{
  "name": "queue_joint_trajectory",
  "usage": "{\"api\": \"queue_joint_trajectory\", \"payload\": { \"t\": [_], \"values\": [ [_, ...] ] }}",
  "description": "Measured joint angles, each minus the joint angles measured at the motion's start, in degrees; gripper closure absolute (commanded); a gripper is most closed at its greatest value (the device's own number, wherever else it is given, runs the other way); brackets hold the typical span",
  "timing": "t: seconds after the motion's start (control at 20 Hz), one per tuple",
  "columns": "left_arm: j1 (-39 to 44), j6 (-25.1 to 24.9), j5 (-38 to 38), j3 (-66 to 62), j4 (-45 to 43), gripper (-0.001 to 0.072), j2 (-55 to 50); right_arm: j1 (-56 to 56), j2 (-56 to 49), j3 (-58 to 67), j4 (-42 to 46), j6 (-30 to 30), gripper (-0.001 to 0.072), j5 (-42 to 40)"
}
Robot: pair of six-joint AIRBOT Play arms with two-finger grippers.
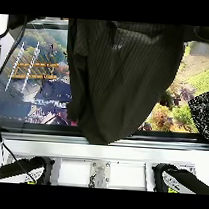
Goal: Fold the clothes and pants, and hang the long-sleeved shirts on hangers.
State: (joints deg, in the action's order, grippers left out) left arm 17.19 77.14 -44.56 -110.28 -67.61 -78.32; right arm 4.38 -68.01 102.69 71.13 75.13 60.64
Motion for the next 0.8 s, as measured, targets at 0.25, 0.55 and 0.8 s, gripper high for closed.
{"api": "queue_joint_trajectory", "payload": {
  "t": [0.25,0.55,0.8],
  "values": [
    [0.46,-0.68,-11.58,11.32,-0.37,0.0694,1.36,0.81,4.46,-13.7,4.39,1.95,0.0701,3.23],
    [7.26,-1.27,-14.45,47.76,-0.26,0.0229,11.13,2.67,19.87,-49.53,5.05,4.87,0.0292,5.68],
    [11.74,4.26,-15.5,64.72,-0.24,0.0028,19.87,2.8,28.92,-61.18,5.62,6.29,0.0052,12.72]
  ]
}}
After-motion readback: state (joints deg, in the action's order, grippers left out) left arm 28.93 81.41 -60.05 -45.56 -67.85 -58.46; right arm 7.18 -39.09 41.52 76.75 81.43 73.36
